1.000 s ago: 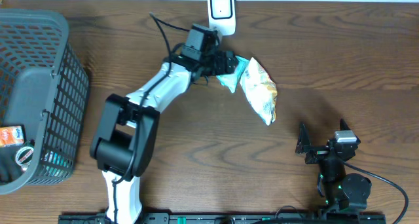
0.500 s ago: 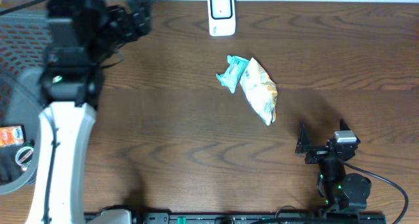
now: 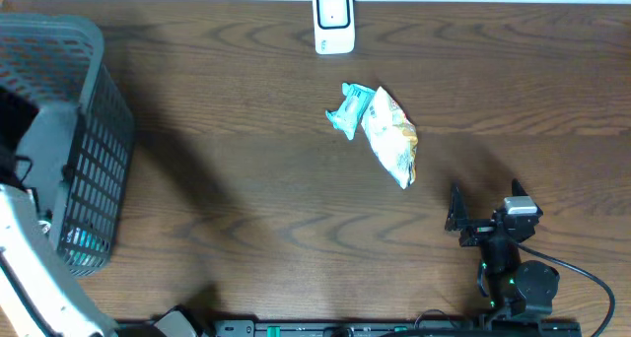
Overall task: Scan the item barcode
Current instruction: 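Carry the green wipes pack to the scanner and drop it beside the bag, then reach into the basket and grasp the orange tissue box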
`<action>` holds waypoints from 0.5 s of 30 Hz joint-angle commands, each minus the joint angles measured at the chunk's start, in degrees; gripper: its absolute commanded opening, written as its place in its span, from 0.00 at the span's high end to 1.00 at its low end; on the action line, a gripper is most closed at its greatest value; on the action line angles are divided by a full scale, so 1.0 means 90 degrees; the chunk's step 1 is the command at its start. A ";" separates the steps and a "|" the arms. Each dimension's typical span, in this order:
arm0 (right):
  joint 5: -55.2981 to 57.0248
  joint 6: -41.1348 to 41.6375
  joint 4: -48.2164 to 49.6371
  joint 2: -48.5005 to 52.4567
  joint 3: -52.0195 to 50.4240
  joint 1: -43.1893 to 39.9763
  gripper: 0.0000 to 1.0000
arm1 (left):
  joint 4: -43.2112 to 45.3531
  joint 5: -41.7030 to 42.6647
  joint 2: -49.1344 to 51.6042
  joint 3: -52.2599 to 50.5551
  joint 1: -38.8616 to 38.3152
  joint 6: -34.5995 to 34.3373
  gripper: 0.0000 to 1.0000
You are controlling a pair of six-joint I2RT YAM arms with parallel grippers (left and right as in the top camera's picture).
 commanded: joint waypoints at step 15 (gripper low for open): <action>0.0032 -0.0041 -0.0019 -0.0039 -0.0010 0.0049 0.01 | -0.0641 -0.1683 0.2025 -0.0034 0.0758 -0.1382 0.08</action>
